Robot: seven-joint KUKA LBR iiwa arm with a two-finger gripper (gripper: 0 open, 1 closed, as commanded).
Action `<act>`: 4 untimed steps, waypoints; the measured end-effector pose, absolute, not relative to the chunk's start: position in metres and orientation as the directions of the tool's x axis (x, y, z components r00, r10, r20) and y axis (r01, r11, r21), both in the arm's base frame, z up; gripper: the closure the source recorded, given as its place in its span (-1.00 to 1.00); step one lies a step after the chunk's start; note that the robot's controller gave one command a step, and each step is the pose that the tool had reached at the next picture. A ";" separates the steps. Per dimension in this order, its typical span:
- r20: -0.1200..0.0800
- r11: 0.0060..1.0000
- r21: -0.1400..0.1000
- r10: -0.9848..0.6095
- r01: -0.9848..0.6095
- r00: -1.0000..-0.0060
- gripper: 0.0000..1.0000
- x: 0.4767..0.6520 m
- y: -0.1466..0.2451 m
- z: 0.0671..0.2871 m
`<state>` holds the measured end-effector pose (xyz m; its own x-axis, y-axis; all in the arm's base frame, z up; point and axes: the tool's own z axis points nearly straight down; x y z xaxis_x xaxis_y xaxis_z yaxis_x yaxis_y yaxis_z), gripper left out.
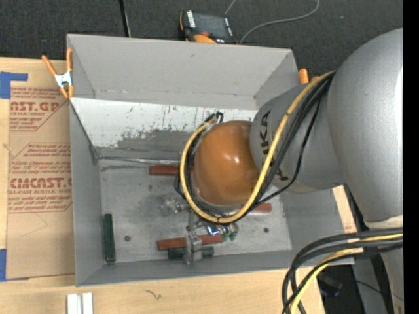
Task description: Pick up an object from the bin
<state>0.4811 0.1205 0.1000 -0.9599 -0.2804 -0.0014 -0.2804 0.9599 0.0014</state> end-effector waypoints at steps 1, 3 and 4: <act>0.001 0.972 0.000 -0.236 -0.236 -0.972 -1.00 0.485 0.094 0.099; -0.001 0.988 0.001 -0.155 -0.155 -0.988 -1.00 0.489 0.109 0.070; 0.000 0.988 0.001 -0.155 -0.155 -0.988 1.00 0.489 0.109 0.072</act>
Offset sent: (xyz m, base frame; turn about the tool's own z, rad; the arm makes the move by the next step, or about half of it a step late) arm 0.0037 -0.0261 0.0000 0.0445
